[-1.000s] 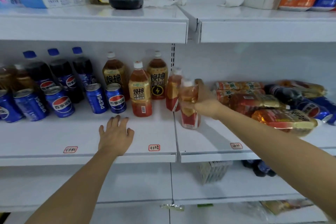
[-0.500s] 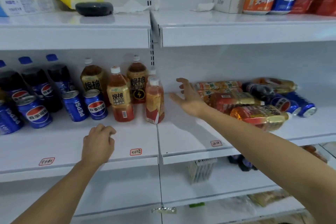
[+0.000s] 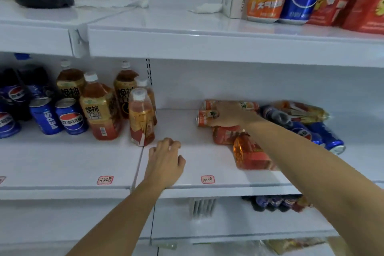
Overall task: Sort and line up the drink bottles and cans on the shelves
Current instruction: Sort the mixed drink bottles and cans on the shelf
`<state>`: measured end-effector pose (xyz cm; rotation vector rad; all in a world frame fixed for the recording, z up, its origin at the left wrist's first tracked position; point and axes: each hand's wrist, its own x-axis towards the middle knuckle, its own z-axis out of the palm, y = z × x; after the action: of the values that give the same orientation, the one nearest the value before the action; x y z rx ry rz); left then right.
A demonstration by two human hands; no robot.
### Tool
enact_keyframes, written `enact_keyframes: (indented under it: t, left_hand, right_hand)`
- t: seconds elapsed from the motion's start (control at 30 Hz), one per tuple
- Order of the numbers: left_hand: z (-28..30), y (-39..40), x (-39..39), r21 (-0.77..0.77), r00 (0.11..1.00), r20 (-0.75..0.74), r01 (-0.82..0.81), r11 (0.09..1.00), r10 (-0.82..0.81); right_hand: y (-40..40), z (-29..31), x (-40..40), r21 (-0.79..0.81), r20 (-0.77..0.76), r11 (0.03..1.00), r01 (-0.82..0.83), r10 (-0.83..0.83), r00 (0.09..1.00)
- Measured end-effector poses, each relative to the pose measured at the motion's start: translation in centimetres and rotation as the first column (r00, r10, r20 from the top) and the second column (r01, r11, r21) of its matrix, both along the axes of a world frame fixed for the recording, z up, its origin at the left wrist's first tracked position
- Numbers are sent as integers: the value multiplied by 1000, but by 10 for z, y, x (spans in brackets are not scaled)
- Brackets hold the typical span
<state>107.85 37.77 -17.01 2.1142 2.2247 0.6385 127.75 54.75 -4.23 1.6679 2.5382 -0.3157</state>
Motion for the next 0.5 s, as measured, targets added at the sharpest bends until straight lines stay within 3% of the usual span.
enact_keyframes:
  t: [0.13,0.2,0.37,0.5]
  left_hand:
    - [-1,-2,1,-6,992,16,-122,992,122]
    - [1,-3,2,-5,986,-25,-164,986,164]
    - [5,-5,4,5,982,-23,-188,982,188]
    - [4,-7,5,2,980,-15,-199,980,199]
  right_hand:
    - [11,-11,-39,55,379,988,-145,114,918]
    - [15,-21,-52,95,450,987,-129,73,890]
    - [25,-14,-57,226,380,931,-286,186,906]
    - [27,-20,-62,67,171,921,-383,368,914]
